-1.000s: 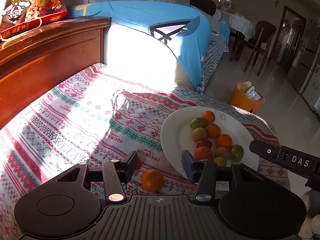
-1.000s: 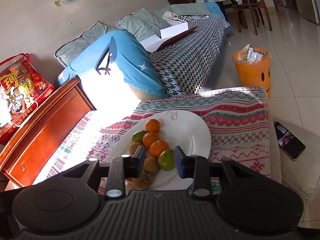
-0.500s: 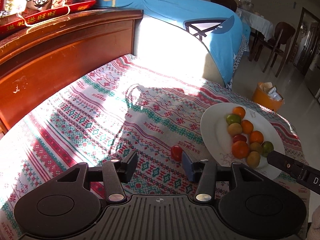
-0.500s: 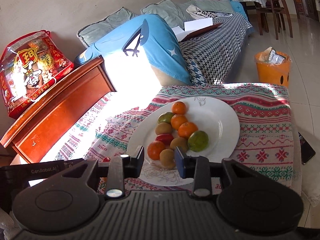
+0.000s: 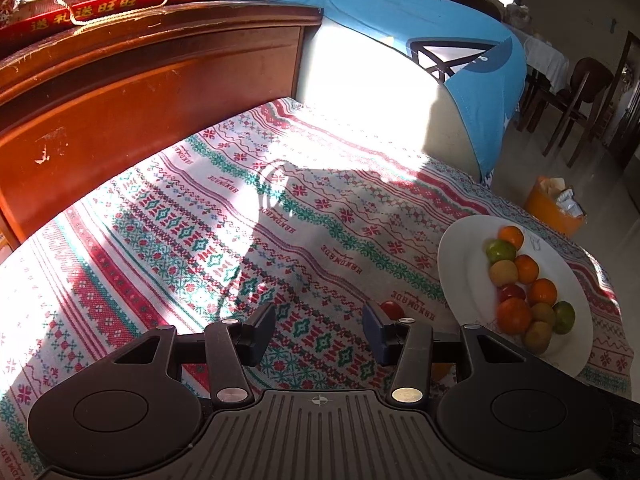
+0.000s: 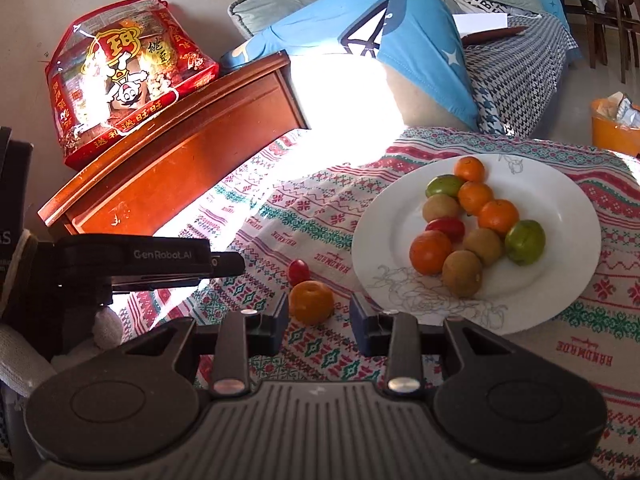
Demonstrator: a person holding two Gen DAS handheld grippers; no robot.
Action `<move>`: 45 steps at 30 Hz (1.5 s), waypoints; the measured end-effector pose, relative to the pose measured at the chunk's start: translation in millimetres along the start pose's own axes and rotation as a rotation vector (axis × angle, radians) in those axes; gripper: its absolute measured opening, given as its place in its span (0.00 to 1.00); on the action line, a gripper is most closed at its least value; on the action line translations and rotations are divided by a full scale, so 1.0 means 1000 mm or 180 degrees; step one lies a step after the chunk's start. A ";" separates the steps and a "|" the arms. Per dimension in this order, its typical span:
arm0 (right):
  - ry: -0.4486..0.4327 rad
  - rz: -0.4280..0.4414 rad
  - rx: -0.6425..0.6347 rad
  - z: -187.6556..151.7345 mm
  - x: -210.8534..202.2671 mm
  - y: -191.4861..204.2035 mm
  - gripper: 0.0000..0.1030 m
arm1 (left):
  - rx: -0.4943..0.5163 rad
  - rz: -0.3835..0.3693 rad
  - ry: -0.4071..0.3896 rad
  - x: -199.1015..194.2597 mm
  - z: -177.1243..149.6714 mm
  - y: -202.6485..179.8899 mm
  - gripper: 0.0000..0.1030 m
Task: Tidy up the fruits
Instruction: 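Move both open tools from the plate back toward the last fruits, then grasp the red cherry tomato with the left tool while the right tool grasps the last orange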
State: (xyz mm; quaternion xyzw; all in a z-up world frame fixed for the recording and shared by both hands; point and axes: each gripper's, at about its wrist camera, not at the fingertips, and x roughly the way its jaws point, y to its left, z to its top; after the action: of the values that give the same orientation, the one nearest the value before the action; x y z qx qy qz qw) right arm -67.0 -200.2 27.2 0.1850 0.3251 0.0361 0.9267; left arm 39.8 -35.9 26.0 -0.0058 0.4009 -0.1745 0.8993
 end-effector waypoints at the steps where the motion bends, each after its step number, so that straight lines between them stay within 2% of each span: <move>1: 0.0026 0.0001 -0.0032 -0.001 0.004 0.003 0.34 | -0.0011 -0.0003 0.0007 0.001 0.000 0.001 0.45; 16: 0.0087 -0.0140 0.0016 -0.006 0.035 0.006 0.34 | -0.0094 -0.0175 0.0089 0.016 0.001 0.000 0.43; 19: 0.0088 -0.0129 -0.0001 -0.006 0.037 0.007 0.30 | -0.0062 -0.0190 0.0095 0.017 -0.001 -0.003 0.43; 20: 0.0090 -0.0122 -0.0008 -0.006 0.037 0.007 0.27 | -0.0062 -0.0220 0.0101 0.018 -0.001 -0.004 0.43; 32: 0.0153 -0.0169 -0.0008 -0.013 0.011 -0.001 0.27 | 0.0141 -0.0402 0.0128 0.026 -0.007 -0.028 0.35; 43: 0.0156 -0.0170 -0.0003 -0.017 0.006 -0.005 0.28 | 0.0309 -0.0323 0.0118 0.040 -0.012 -0.041 0.29; 45: 0.0148 -0.0157 0.0036 -0.017 0.006 -0.007 0.29 | 0.0306 -0.0338 0.0101 0.041 -0.012 -0.042 0.25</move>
State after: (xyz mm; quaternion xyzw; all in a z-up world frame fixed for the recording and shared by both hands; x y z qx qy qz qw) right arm -72.6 -199.9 9.0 0.1812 0.3512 0.0157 0.9185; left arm 43.6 -86.9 -5.1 0.0189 0.4054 -0.2411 0.8816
